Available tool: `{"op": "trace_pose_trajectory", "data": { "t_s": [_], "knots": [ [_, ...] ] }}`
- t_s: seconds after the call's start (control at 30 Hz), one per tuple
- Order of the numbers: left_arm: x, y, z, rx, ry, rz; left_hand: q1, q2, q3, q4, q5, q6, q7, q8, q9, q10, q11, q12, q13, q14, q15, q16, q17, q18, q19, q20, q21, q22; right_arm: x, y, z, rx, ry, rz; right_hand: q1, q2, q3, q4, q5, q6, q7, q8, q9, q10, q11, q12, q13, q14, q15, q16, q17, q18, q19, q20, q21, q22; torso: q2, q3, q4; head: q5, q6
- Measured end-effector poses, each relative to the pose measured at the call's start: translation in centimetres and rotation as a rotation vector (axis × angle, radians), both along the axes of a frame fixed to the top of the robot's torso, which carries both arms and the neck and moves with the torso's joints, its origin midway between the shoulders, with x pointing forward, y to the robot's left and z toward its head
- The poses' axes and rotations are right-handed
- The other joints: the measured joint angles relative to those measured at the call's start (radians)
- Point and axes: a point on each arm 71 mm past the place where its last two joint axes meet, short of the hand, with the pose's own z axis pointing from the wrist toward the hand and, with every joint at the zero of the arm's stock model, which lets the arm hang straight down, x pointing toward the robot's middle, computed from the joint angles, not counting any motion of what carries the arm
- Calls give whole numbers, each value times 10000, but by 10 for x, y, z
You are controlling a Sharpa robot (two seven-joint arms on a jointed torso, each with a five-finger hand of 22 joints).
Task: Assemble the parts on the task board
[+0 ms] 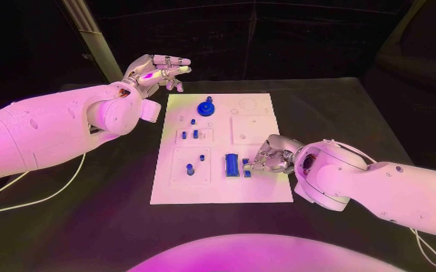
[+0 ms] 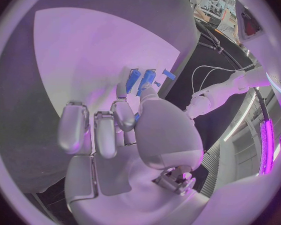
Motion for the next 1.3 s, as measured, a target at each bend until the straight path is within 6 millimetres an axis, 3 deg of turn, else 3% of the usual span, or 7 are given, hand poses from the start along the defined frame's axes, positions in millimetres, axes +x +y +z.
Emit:
{"op": "trace_pose_trajectory", "data": {
  "t_s": [0.47,1.03,1.23,1.3],
  "knots": [
    [0,0,0,6,7,2,0,0,0,0,0,0,0,0,0,0,0,0,-5,0,0,0,1,0,0,0,0,0,-2,-4,-2,-210,260,616,256,52,-84,-137,0,-70,8,0,22,-1,1,-38,-1,0,1,0,0,0,0,0,0,-9,-5,-1,-2,-19,-5],
    [0,-1,0,3,18,-17,0,0,0,0,0,0,0,0,0,0,0,0,-5,0,0,0,2,0,0,0,0,1,8,0,-10,-466,309,754,559,356,-112,-275,87,-43,-5,74,109,-1,1,-38,1,0,1,0,0,0,0,0,0,3,11,-10,26,12,-15],
    [0,-1,0,5,22,-15,0,0,0,0,0,0,0,0,0,0,-1,0,-4,0,0,0,2,0,0,0,0,1,8,2,-9,-396,194,849,657,324,-281,-344,148,-115,65,31,49,-24,24,-119,-34,0,1,-54,0,1,0,0,-45,-53,6,-10,13,40,-17],
    [0,-1,0,5,23,-16,0,0,0,0,0,0,0,0,0,0,0,0,-4,0,0,0,2,1,0,0,0,1,8,1,-8,-292,154,851,537,204,-435,-227,60,-189,70,-22,32,-92,91,-233,-109,0,1,-116,0,0,-27,-27,-116,-137,1,-10,4,40,-4]
  ]
}}
